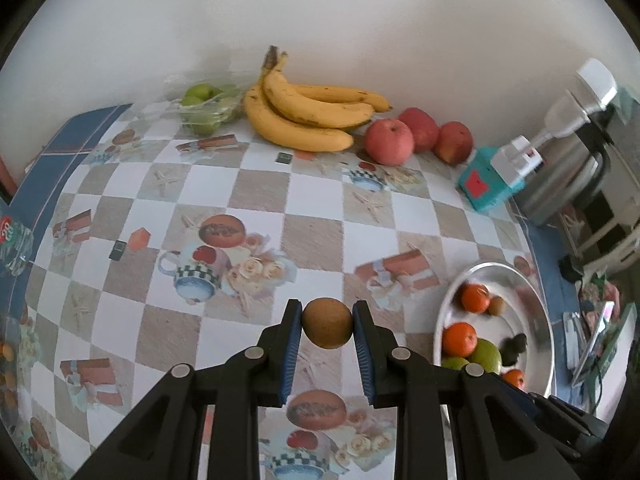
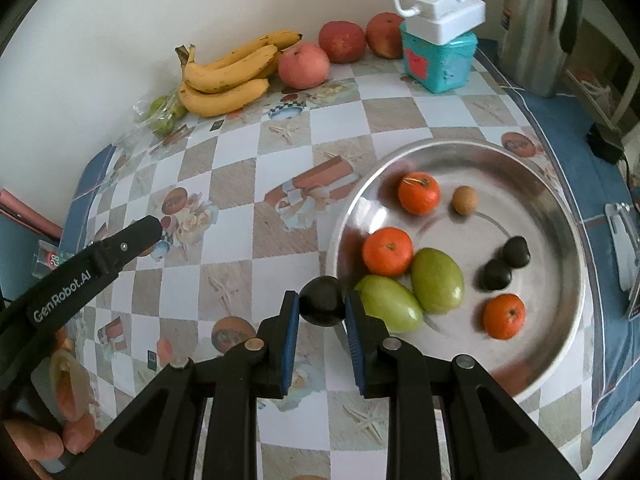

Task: Organize fruits
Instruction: 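Carry the kiwi and plum in both tools over the steel plate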

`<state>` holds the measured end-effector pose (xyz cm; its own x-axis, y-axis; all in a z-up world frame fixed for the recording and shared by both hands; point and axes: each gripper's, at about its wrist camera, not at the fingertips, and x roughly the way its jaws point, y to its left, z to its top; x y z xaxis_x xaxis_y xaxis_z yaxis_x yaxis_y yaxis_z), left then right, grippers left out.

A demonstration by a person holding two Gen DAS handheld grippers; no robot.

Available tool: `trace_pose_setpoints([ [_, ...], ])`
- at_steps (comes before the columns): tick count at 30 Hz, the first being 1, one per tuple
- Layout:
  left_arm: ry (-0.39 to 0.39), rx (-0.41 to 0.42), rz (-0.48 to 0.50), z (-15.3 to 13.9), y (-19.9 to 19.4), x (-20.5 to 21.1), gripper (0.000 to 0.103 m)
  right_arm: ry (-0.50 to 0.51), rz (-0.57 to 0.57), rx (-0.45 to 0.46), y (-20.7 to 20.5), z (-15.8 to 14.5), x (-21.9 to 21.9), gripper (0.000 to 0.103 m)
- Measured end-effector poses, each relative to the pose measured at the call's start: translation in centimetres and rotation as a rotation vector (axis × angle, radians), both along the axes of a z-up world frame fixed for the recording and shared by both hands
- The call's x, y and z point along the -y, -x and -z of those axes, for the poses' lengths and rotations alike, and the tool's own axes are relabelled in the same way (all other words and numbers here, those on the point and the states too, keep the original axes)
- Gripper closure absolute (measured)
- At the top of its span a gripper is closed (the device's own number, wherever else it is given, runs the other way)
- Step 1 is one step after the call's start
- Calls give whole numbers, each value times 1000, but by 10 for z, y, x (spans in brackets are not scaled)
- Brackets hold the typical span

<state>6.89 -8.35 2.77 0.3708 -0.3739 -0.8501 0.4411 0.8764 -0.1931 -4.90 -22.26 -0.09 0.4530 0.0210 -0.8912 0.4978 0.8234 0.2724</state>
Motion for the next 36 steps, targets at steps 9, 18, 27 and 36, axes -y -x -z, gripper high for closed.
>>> trace_pose_setpoints([
  [9,-39,13,77,-3,27,21,75,-23,48,2,20,3,17,79],
  [18,-64,-7,231,4,57,66,75,-27,203,-38,51,15,69,79],
  [27,-121,-50,380,25,95,101,75,-33,250,-73,71,25,80,79],
  [36,-140,-73,414,39,105,110,75,-38,247,-114,78,33,80,79],
])
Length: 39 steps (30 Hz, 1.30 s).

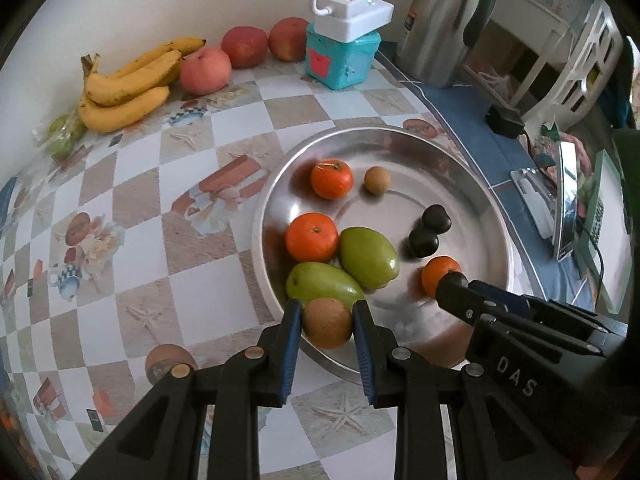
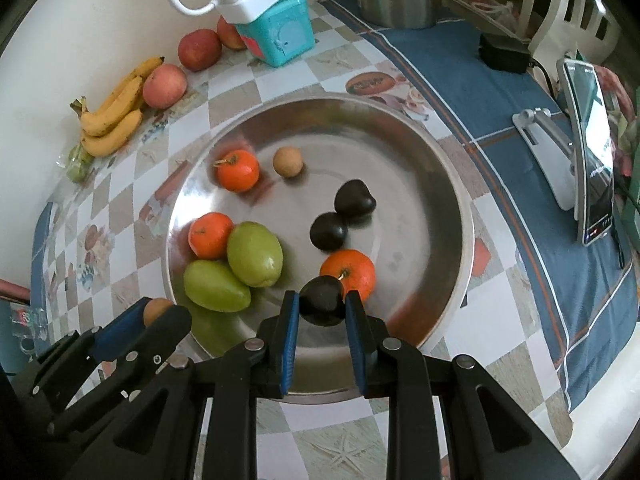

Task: Organize fruits
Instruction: 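Carry the kiwi and plum in both tools over the steel plate, then open the left tool to drop the kiwi while the right tool drops the plum into the plate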

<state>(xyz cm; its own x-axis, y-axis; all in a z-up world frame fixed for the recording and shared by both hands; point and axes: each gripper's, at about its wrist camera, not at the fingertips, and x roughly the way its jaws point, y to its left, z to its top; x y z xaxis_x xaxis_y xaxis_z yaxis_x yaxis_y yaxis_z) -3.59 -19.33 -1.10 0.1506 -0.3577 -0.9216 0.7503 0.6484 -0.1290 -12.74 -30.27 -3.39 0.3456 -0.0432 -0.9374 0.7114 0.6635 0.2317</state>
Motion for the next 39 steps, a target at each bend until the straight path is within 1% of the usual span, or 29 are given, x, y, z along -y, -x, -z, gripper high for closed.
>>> trace_pose_setpoints([
  [5,-22,0,6,6,0,3,75,-4,-3,-15,-1,3,-1,78],
  [16,-41,14,18,10,3,8,75,-14,7,-29,2,7,1,79],
  [26,-49,9,24,13,3,9,73,-23,12,-28,1,8,2,78],
  [32,-48,5,16,13,2,8,69,-24,14,-27,1,7,2,78],
  [34,-47,5,14,12,2,7,68,-17,15,-27,1,6,2,77],
  [37,-47,5,7,12,1,6,67,-14,18,-29,1,5,2,73],
  [39,-50,3,-3,12,-1,5,63,-11,23,-33,1,6,2,67],
])
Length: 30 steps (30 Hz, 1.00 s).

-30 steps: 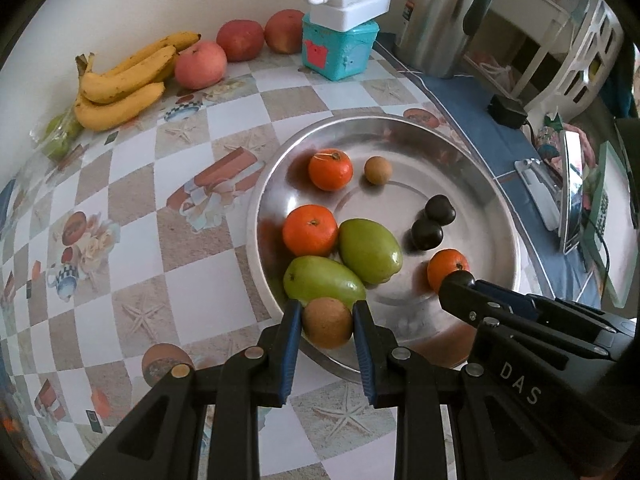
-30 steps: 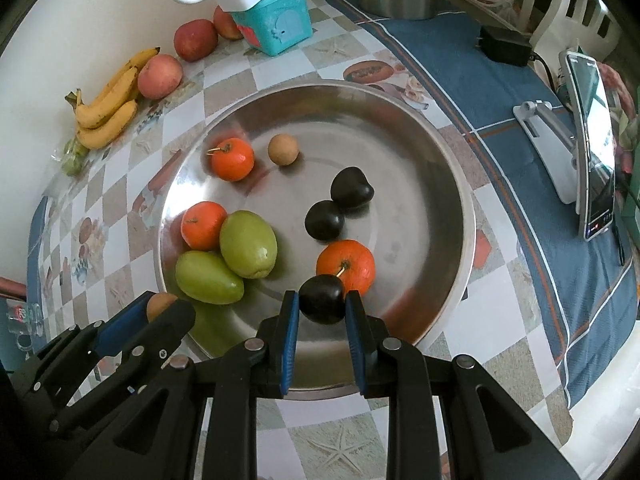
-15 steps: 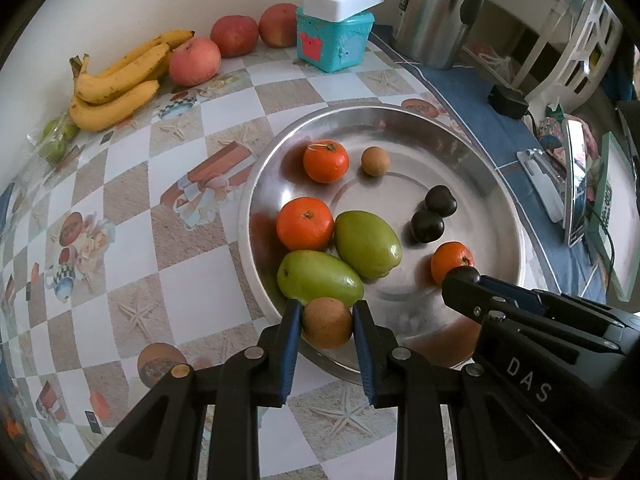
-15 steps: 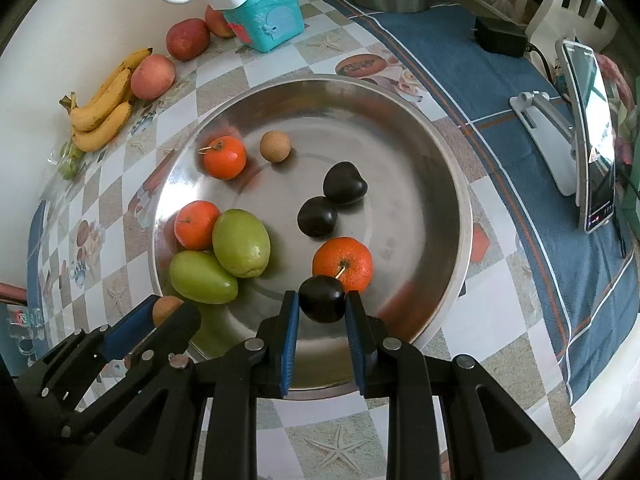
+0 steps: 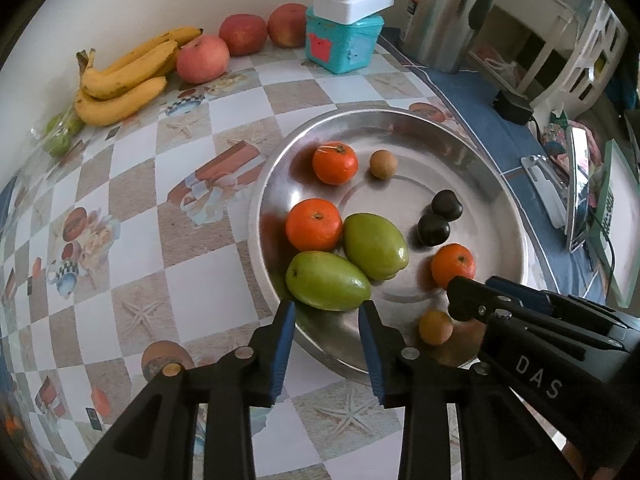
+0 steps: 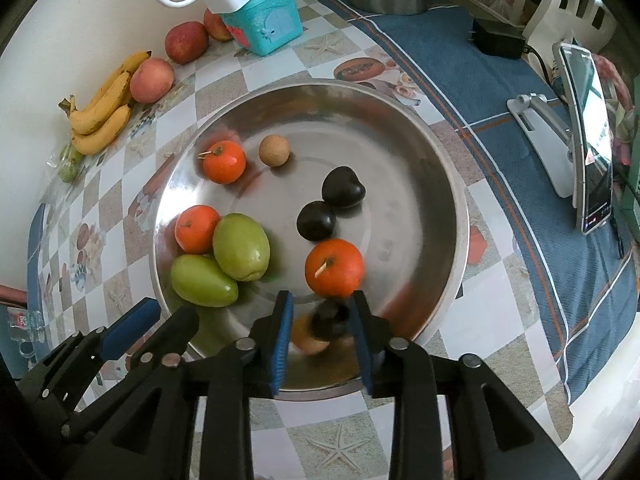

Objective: Organize fruits

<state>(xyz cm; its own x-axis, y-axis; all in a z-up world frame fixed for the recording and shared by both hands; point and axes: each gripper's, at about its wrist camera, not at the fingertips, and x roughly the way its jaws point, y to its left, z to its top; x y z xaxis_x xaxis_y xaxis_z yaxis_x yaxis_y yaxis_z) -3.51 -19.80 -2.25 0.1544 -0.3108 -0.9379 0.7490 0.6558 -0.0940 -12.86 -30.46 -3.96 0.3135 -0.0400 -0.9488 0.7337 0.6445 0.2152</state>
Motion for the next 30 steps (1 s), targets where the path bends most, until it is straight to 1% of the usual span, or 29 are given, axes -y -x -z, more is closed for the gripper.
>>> trace_pose_setpoints([
  [1,-3,-1,-7,0,-1,-1,61,1,2,-1,0,0,0,66],
  [3,-6,-6,-24,1,-5,-4,53,1,7,-2,0,0,1,62],
  [4,-8,-12,-36,2,-7,-7,52,1,8,-2,1,0,1,60],
  [8,-12,-24,-75,2,-15,-15,48,2,8,0,1,0,1,45],
  [10,-11,-27,-105,1,-20,-21,45,2,8,2,1,0,1,45],
  [13,-22,-30,-164,2,-28,-31,36,2,0,2,0,1,0,44],
  [15,-48,-24,-225,5,-37,-41,26,8,-10,-3,-1,1,-1,38],
  [16,-66,-13,-256,7,-41,-45,23,12,-14,-3,-2,1,-2,36],
  [17,-84,1,-292,9,-45,-51,19,16,-21,1,-3,0,-3,33],
  [21,-122,32,-399,13,-55,-74,0,34,-46,7,-7,-1,-9,32],
  [26,-128,57,-463,11,-56,-95,0,79,-108,-14,-14,-1,-23,30],
  [28,-133,66,-471,10,-56,-98,0,92,-120,-18,-14,-1,-27,29],
  [29,-134,73,-473,10,-56,-100,0,100,-126,-21,-15,-1,-29,21],
  [30,-135,83,-474,9,-57,-102,0,105,-130,-21,-15,0,-31,9],
])
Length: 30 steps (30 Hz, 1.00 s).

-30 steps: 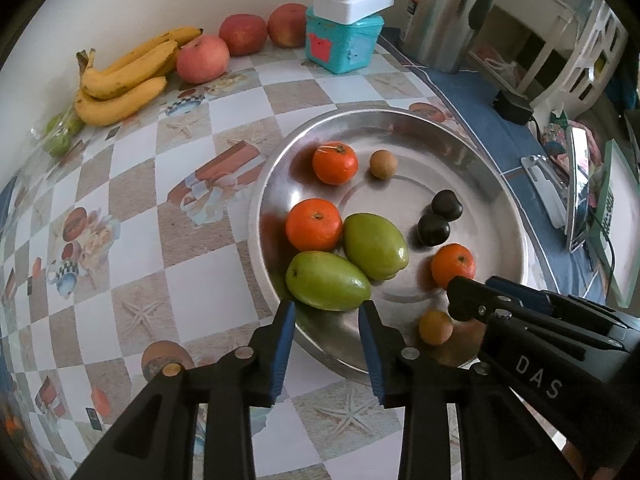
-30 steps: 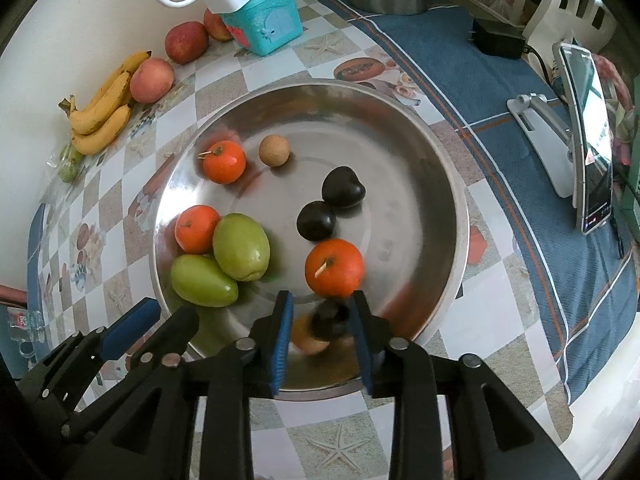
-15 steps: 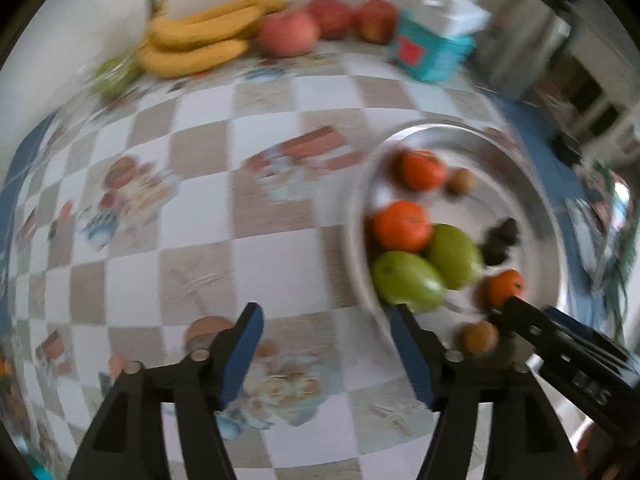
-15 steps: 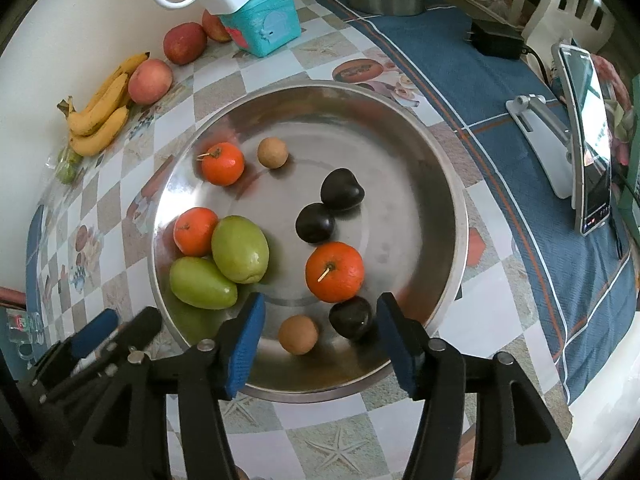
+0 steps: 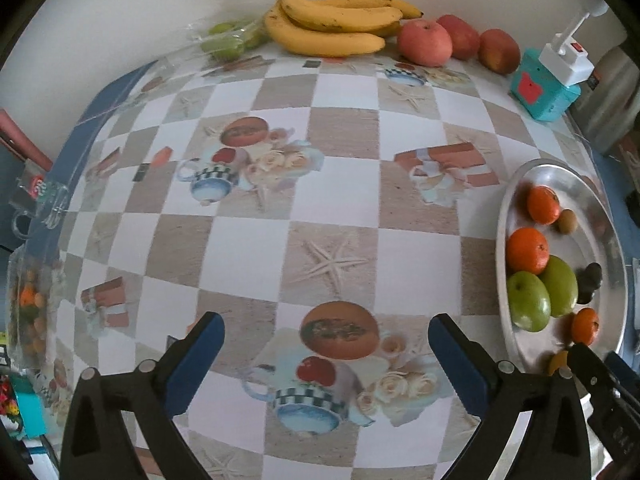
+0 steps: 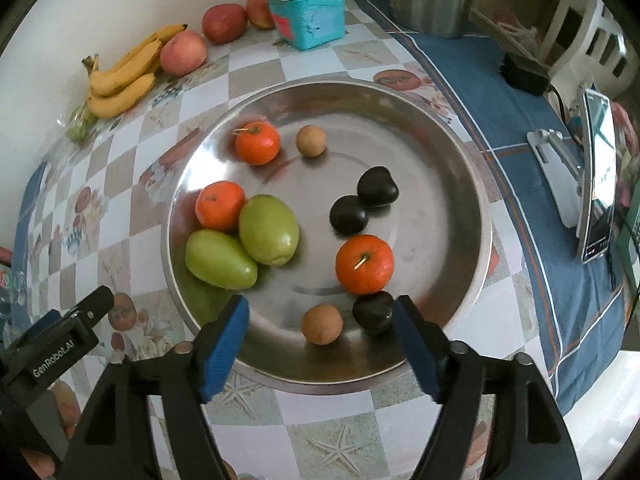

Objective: Organize fruits

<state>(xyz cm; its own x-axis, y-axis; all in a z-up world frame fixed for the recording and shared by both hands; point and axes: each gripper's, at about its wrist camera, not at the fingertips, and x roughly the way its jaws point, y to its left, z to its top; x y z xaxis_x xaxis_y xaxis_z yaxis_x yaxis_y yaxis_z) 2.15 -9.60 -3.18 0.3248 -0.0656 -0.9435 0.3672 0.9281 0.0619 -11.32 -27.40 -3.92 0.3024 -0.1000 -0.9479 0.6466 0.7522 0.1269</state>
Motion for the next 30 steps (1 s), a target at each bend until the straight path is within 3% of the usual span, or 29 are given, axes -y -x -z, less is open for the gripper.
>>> trace_pose_setpoints([
  [4,-12,53,3,-2,0,-2,0,-1,-12,16,-1,0,-4,8],
  [10,-17,70,-3,-1,2,-9,0,6,-31,20,-4,0,-15,8],
  [22,-61,71,19,13,16,-15,0,11,-57,16,0,6,-36,8],
  [30,-65,74,4,3,28,-33,1,34,-80,2,10,5,-51,8],
])
